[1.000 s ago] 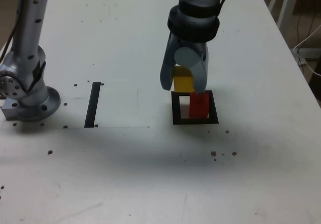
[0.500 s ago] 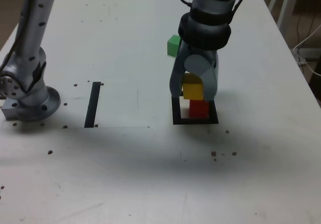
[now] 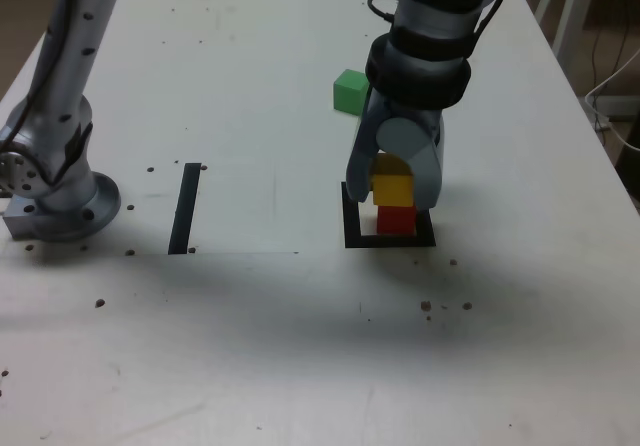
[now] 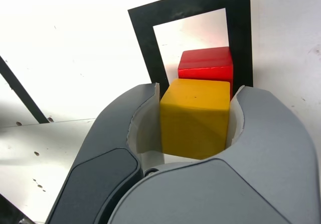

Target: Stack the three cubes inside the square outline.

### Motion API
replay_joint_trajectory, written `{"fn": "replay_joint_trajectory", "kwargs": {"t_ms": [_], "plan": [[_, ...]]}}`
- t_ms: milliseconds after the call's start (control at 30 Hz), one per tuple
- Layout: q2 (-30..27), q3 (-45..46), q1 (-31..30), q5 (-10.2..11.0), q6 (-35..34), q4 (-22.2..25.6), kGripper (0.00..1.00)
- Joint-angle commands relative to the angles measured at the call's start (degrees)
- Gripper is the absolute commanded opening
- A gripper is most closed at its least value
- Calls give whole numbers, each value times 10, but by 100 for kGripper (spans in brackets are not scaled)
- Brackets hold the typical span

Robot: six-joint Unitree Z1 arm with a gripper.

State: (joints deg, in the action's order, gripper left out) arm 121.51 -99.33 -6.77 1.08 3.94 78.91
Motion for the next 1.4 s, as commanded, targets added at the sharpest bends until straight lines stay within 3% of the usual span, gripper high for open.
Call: {"fn": "replay_joint_trajectory", "kwargs": {"t_ms": [0,100,267,333,833,1167,1367], "plan": [[3,-4,-1,3,-1,-2,27],[4,-5,-1,8,-1,-6,38],[5,-2,1,15,1,-9,85],[6,0,2,15,2,-8,95],[3,8,5,16,4,-5,98],[-65,9,28,75,3,8,99],[-97,32,83,89,26,22,100]]}}
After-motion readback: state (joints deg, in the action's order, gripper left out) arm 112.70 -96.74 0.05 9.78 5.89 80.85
